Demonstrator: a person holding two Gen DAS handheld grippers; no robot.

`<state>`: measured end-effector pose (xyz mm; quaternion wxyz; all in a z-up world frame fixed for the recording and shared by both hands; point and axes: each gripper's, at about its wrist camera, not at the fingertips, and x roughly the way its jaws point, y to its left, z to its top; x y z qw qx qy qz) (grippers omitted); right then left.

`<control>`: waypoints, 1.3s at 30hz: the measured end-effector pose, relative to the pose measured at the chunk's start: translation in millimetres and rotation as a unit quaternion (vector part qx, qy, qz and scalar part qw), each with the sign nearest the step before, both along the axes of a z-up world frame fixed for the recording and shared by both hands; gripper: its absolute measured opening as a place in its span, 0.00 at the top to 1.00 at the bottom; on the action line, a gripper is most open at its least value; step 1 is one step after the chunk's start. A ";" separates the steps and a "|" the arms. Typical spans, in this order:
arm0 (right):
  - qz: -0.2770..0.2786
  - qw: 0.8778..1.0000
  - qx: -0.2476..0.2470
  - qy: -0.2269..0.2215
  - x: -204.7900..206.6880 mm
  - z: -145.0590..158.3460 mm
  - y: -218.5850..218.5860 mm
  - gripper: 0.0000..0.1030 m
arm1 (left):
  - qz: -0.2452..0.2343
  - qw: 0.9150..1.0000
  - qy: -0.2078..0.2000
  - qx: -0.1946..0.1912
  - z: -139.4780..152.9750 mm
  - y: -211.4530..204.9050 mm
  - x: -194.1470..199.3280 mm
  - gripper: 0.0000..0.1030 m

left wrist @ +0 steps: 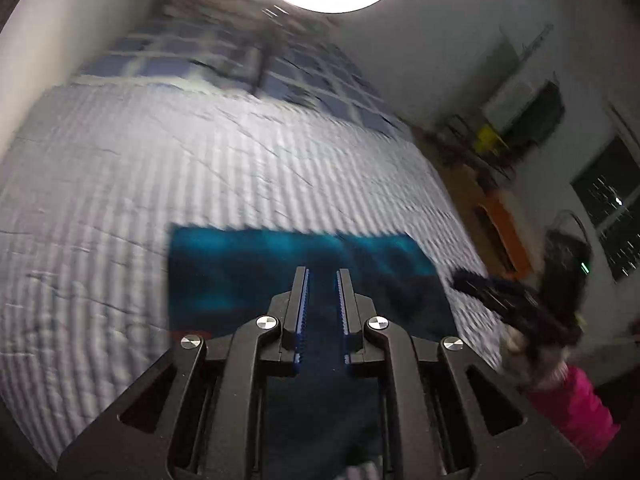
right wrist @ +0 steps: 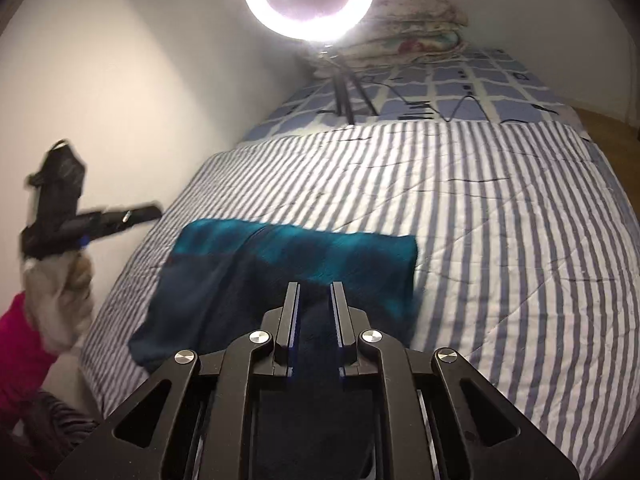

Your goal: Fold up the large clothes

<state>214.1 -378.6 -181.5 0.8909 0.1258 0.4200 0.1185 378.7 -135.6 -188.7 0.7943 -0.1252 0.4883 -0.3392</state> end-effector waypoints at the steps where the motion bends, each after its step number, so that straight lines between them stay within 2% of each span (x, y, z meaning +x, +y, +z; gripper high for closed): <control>1: 0.001 1.000 -0.002 0.005 3.1 -2.6 0.7 0.88 | -0.016 1.000 0.005 0.001 -3.7 -12.3 -3.7 0.89; 4: 0.003 0.999 -0.024 0.030 13.3 -21.1 4.8 0.88 | -0.057 0.998 0.023 0.024 -27.5 -42.1 -18.6 0.89; 6: 0.005 0.997 -0.049 0.058 15.9 -43.0 5.5 0.89 | -0.061 0.996 0.047 0.047 -53.4 -50.3 -25.4 0.89; 8: -0.004 0.996 -0.049 0.075 15.1 -61.8 0.0 0.89 | -0.060 0.996 0.045 0.037 -75.9 -47.6 -25.9 0.84; 10: -0.015 0.996 -0.025 0.078 13.2 -74.0 -4.8 0.89 | -0.053 0.996 0.065 0.012 -74.0 -38.8 -24.6 0.84; 13: -0.009 0.996 -0.032 0.079 10.4 -58.9 -5.6 0.89 | -0.045 0.996 0.070 0.023 -52.4 -25.1 -26.3 0.82; 15: -0.005 0.997 -0.032 0.076 1.4 -42.6 -9.3 0.80 | -0.038 0.998 0.047 0.014 -30.9 -5.3 -33.2 0.64; 16: -0.005 0.997 -0.025 0.070 -4.8 -35.4 -12.7 0.75 | -0.029 0.999 0.037 0.011 -24.6 6.8 -33.4 0.42; 17: -0.003 0.998 -0.012 0.064 -12.6 -28.5 -17.9 0.56 | -0.013 0.999 0.030 0.009 -19.2 18.9 -33.5 0.23; 18: -0.005 0.998 0.003 0.059 -20.6 -23.8 -23.5 0.32 | 0.010 0.999 0.033 -0.002 -16.2 36.8 -32.4 0.18; 19: -0.011 0.998 0.014 0.056 -27.2 -21.3 -29.1 0.24 | 0.021 0.998 0.048 -0.021 -18.0 50.9 -29.2 0.15; 20: -0.019 0.998 0.022 0.056 -32.7 -20.6 -34.5 0.19 | 0.030 0.996 0.077 -0.046 -24.1 66.1 -24.4 0.14; 21: -0.027 0.997 0.033 0.058 -37.6 -22.1 -41.4 0.19 | 0.037 0.993 0.097 -0.058 -31.0 74.9 -19.7 0.14; 23: -0.036 0.995 0.066 0.073 -42.6 -31.5 -53.5 0.19 | 0.068 0.983 0.151 -0.083 -52.2 96.1 -9.3 0.14; 24: -0.044 0.992 0.086 0.082 -44.0 -38.5 -59.8 0.19 | 0.085 0.974 0.180 -0.106 -65.5 107.0 -4.5 0.14; 25: -0.050 0.990 0.102 0.089 -42.8 -44.1 -64.4 0.19 | 0.094 0.968 0.198 -0.124 -75.8 113.3 -2.6 0.14; 28: -0.057 0.981 0.149 0.107 -44.8 -63.2 -71.6 0.19 | 0.097 0.957 0.229 -0.149 -96.6 119.2 5.6 0.14; 35: -0.040 0.971 0.195 0.129 -37.5 -95.6 -67.9 0.19 | 0.092 0.957 0.243 -0.128 -128.9 104.9 16.5 0.15; 37: -0.038 0.967 0.214 0.132 -36.8 -102.3 -67.3 0.19 | 0.093 0.958 0.238 -0.129 -129.7 99.2 12.4 0.15; 39: -0.033 0.965 0.224 0.132 -33.6 -106.0 -63.3 0.20 | 0.086 0.961 0.233 -0.119 -128.2 95.6 11.6 0.21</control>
